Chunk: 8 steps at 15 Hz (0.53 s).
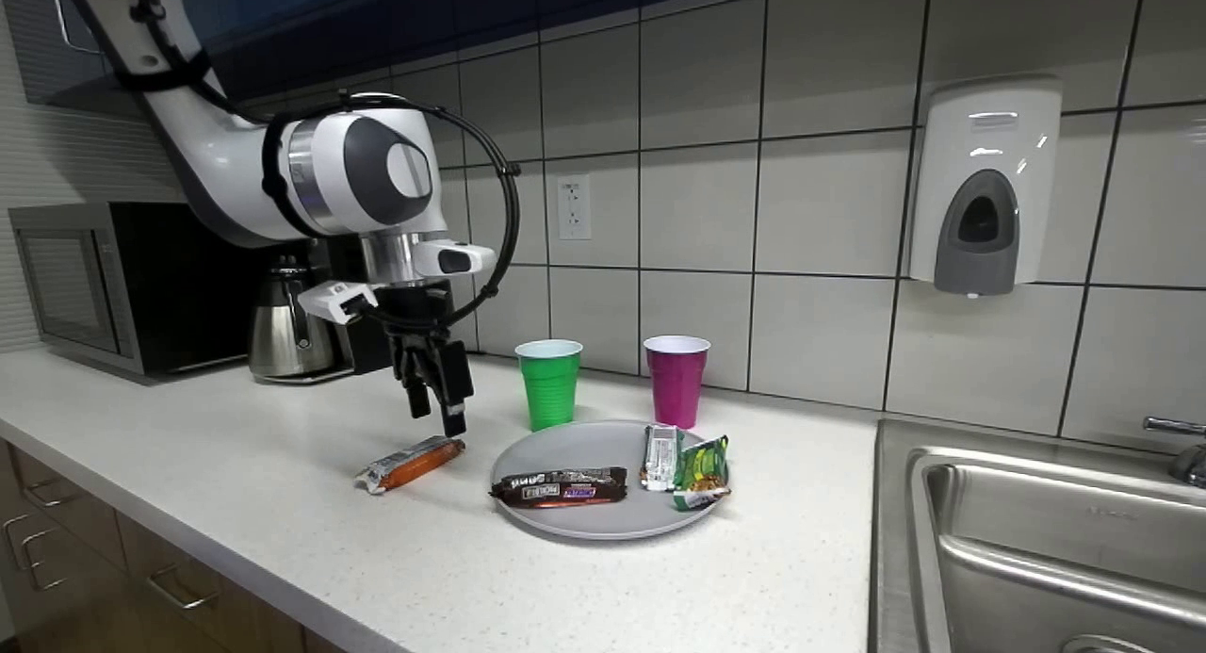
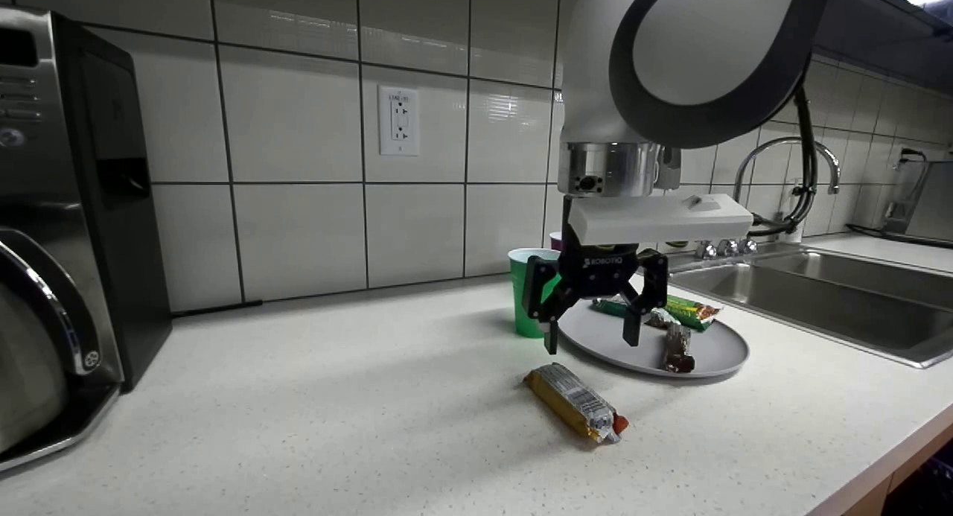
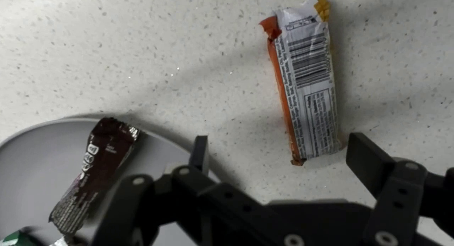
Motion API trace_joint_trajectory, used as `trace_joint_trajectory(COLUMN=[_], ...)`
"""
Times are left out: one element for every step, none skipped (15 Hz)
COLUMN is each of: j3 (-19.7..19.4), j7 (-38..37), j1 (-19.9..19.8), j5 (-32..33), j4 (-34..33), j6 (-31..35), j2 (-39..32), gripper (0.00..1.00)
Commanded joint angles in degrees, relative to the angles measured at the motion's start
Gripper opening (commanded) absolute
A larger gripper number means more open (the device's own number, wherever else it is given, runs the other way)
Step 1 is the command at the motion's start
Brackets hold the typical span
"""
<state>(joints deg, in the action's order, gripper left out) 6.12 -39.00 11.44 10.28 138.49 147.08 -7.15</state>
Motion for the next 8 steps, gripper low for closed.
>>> trace_joint_trajectory(j3=[1.4, 1.6, 1.8, 1.8, 1.8, 1.7, 1.6, 1.3], j7=[5.3, 6.1, 6.7, 7.2, 7.4, 7.6, 7.8, 7.5], j1=[0.6, 0.9, 1.2, 1.4, 1.7, 1.9, 2.1, 2.3], j5=[-2.1, -2.2, -2.4, -2.6, -2.5, -2.5, -2.6, -2.1], j4=[-1.1, -1.2, -1.4, -1.6, -1.7, -1.8, -2.1, -2.4], j6=[0.4, 0.4, 0.3, 0.2, 0.2, 0.3, 0.4, 0.8], j2=[-1.5, -2.0, -2.5, -3.0, -3.5, -4.1, -4.8, -5.5], gripper=[1.0, 1.0, 1.0, 1.0, 1.0, 1.0, 1.0, 1.0])
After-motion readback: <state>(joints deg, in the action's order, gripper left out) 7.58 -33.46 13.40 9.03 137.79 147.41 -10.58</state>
